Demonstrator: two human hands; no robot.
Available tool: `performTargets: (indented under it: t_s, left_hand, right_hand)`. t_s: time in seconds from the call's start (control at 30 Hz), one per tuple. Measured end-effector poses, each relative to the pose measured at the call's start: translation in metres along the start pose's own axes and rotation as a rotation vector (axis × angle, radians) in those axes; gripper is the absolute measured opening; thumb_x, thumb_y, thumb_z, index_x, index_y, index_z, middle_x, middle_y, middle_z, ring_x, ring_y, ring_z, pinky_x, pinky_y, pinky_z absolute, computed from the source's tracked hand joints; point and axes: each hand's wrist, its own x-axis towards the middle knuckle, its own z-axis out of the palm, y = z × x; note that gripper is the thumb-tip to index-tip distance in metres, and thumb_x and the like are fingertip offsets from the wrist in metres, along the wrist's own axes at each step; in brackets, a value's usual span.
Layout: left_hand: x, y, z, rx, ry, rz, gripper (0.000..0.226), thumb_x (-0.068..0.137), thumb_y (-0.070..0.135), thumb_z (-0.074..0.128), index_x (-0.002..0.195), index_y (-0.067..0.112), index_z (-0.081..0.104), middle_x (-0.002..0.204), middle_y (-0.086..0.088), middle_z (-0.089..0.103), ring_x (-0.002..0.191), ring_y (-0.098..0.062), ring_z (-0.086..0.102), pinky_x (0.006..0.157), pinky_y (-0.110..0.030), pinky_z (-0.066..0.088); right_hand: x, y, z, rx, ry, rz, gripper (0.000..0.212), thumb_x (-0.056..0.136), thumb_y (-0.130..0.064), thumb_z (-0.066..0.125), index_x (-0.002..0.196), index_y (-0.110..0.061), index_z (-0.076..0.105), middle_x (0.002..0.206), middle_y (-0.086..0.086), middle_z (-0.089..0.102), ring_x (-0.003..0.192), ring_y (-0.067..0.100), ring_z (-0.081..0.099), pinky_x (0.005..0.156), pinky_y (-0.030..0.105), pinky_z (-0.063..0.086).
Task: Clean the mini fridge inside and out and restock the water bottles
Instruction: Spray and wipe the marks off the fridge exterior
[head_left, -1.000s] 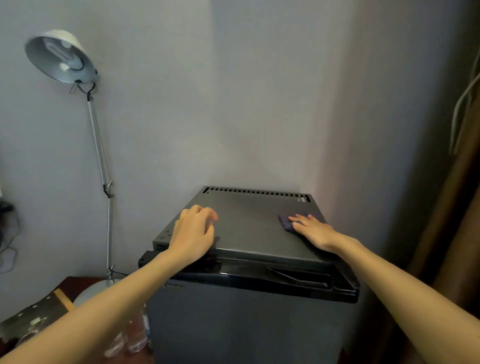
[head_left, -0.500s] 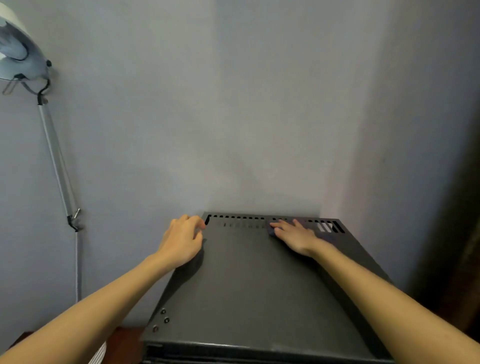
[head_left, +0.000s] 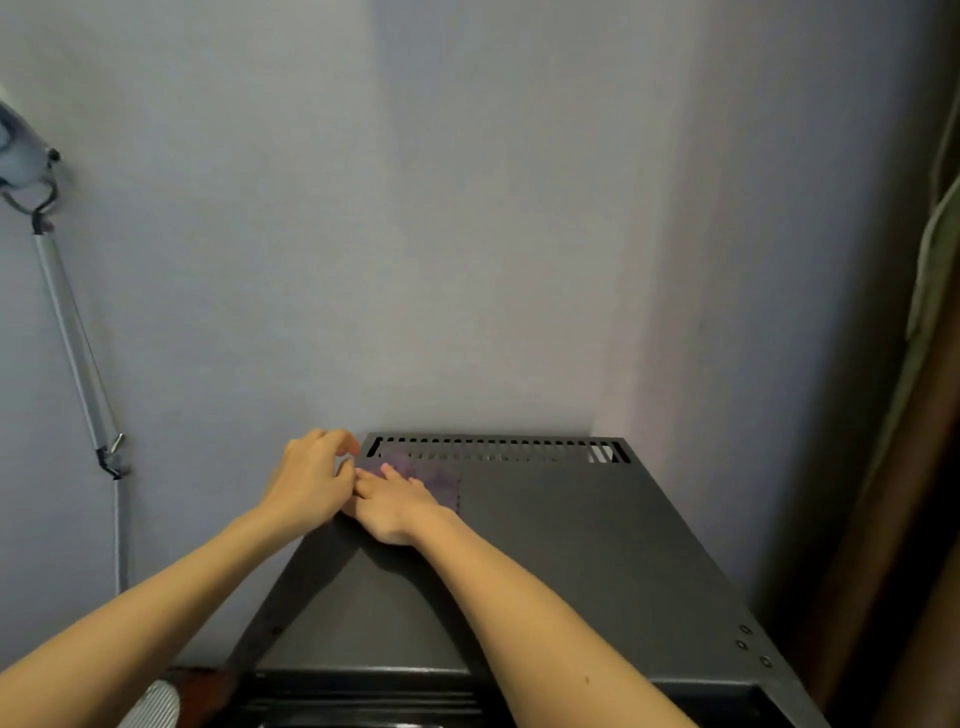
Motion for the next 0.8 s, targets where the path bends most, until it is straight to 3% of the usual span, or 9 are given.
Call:
performTargets:
  t_s: [0.2, 0.47, 0.57, 0.67, 0.73, 0.8]
  left_hand:
    - [-0.053, 0.054, -0.009, -0.013, 0.063, 0.007, 0.024, 0.084, 0.002, 0.053, 0.104, 0.007, 0.065, 0.108, -0.016, 0.063, 0.104, -0.035, 0.057, 0.092, -0.038, 0.043]
    - [-0.147, 0.120, -0.015, 0.016, -0.017, -0.032, 0.024, 0.088, 0.010, 0.048, 0.108, 0.015, 0.061, 0.114, -0.007, 0.057, 0.108, -0.028, 0.052, 0.091, -0.045, 0.046]
    - [-0.173, 0.149, -0.011, 0.029, -0.024, -0.015, 0.023, 0.089, 0.011, 0.048, 0.107, 0.015, 0.061, 0.111, -0.006, 0.057, 0.104, -0.026, 0.053, 0.088, -0.043, 0.047]
    - [-0.189, 0.177, -0.007, 0.021, -0.032, -0.005, 0.022, 0.090, 0.011, 0.048, 0.108, 0.016, 0.060, 0.111, -0.006, 0.056, 0.102, -0.026, 0.053, 0.086, -0.042, 0.048]
    - [-0.197, 0.195, -0.004, 0.014, -0.036, -0.003, 0.022, 0.091, 0.011, 0.047, 0.108, 0.017, 0.060, 0.112, -0.005, 0.055, 0.104, -0.026, 0.051, 0.086, -0.043, 0.048]
    - [-0.202, 0.209, -0.002, 0.011, -0.040, 0.011, 0.022, 0.091, 0.011, 0.047, 0.108, 0.017, 0.060, 0.111, -0.005, 0.055, 0.103, -0.027, 0.051, 0.086, -0.044, 0.048]
  right_hand:
    - [-0.082, 0.044, -0.010, -0.013, 0.026, 0.025, 0.048, 0.102, -0.043, 0.020, 0.148, -0.033, 0.026, 0.160, -0.005, 0.010, 0.148, 0.026, 0.004, 0.116, 0.052, 0.007]
    - [-0.233, 0.147, -0.033, 0.003, 0.077, 0.218, 0.045, 0.103, -0.041, 0.021, 0.146, -0.034, 0.032, 0.160, -0.006, 0.011, 0.148, 0.024, 0.005, 0.117, 0.046, 0.004]
    - [-0.289, 0.152, -0.035, 0.075, 0.087, 0.194, 0.043, 0.105, -0.032, 0.023, 0.146, -0.025, 0.034, 0.159, -0.001, 0.015, 0.147, 0.026, 0.008, 0.116, 0.033, 0.004]
    - [-0.339, 0.140, -0.032, 0.062, 0.104, 0.117, 0.043, 0.106, -0.022, 0.020, 0.147, -0.017, 0.031, 0.159, 0.002, 0.016, 0.147, 0.019, 0.007, 0.104, 0.018, 0.004]
    - [-0.365, 0.134, -0.027, 0.092, 0.103, 0.080, 0.044, 0.106, -0.025, 0.018, 0.148, -0.019, 0.028, 0.159, -0.001, 0.013, 0.147, 0.014, 0.002, 0.105, 0.017, 0.003]
    - [-0.381, 0.131, -0.022, 0.119, 0.111, 0.074, 0.044, 0.105, -0.029, 0.019, 0.148, -0.023, 0.028, 0.160, -0.002, 0.010, 0.147, 0.014, 0.000, 0.113, 0.025, 0.003]
